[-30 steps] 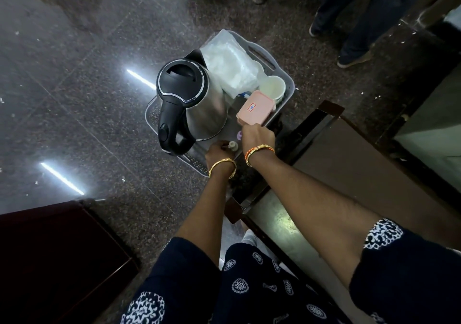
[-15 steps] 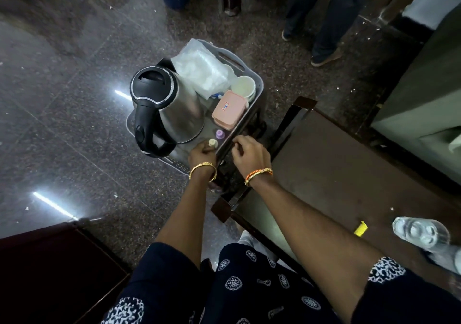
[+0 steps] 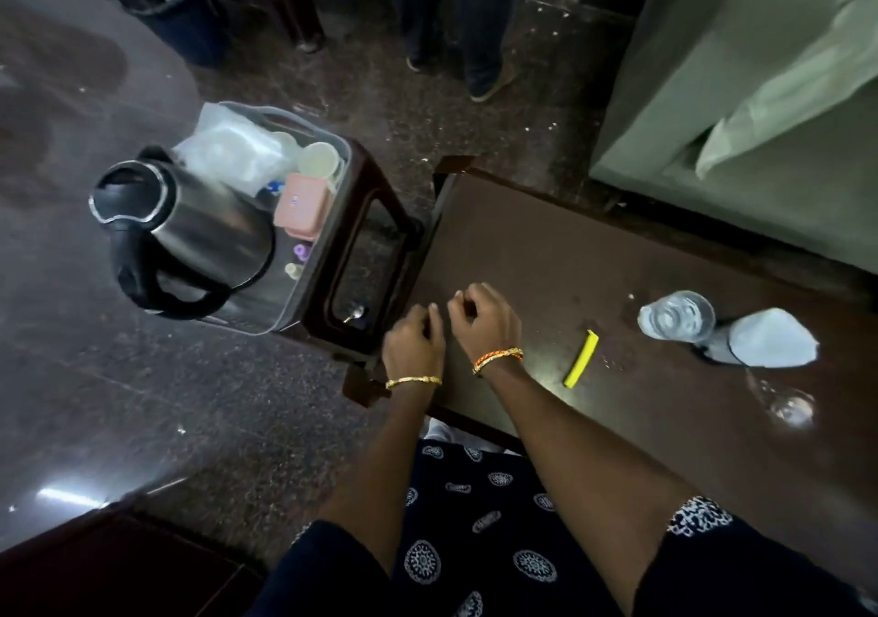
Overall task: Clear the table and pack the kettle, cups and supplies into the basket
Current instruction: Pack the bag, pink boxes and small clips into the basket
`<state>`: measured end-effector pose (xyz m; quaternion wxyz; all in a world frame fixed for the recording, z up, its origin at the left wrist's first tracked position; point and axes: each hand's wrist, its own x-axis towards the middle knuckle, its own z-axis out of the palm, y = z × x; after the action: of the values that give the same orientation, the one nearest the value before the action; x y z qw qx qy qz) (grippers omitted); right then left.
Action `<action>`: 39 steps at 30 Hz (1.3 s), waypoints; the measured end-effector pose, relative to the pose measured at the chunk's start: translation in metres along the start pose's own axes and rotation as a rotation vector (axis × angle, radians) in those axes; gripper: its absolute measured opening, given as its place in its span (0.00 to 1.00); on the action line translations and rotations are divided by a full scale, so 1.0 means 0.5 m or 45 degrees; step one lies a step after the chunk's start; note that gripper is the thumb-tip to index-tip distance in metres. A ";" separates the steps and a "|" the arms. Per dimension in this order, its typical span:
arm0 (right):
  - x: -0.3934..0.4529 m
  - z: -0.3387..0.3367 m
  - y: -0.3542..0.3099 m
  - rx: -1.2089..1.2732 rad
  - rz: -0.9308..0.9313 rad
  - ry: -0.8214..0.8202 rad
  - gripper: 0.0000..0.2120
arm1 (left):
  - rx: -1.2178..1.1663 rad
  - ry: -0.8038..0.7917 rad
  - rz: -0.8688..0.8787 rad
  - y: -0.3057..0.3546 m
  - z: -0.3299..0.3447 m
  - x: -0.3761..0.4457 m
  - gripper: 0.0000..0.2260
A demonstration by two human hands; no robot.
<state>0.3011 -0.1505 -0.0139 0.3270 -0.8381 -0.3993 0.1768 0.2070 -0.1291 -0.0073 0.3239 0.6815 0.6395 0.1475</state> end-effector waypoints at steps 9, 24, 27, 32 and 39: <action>-0.041 -0.146 0.280 0.140 0.775 0.003 0.05 | 0.126 -0.814 -0.025 0.122 0.227 -0.112 0.12; -0.007 -0.087 0.502 -0.183 1.048 -0.557 0.17 | 0.073 -0.870 -0.449 0.078 0.456 -0.056 0.14; -0.008 -0.081 0.478 -0.152 1.030 -0.460 0.10 | -0.038 -0.844 -0.502 0.058 0.432 -0.042 0.13; 0.005 -0.074 0.378 0.083 0.994 -0.272 0.15 | -0.249 -0.680 -0.561 0.043 0.344 -0.014 0.07; 0.113 0.035 0.054 0.404 0.464 -0.342 0.06 | -0.592 -0.067 -0.699 -0.042 0.094 0.080 0.09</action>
<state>0.3413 -0.1116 -0.0474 0.3611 -0.8035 -0.2489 0.4026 0.2252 -0.1030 -0.0639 0.5140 0.3960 0.7395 0.1790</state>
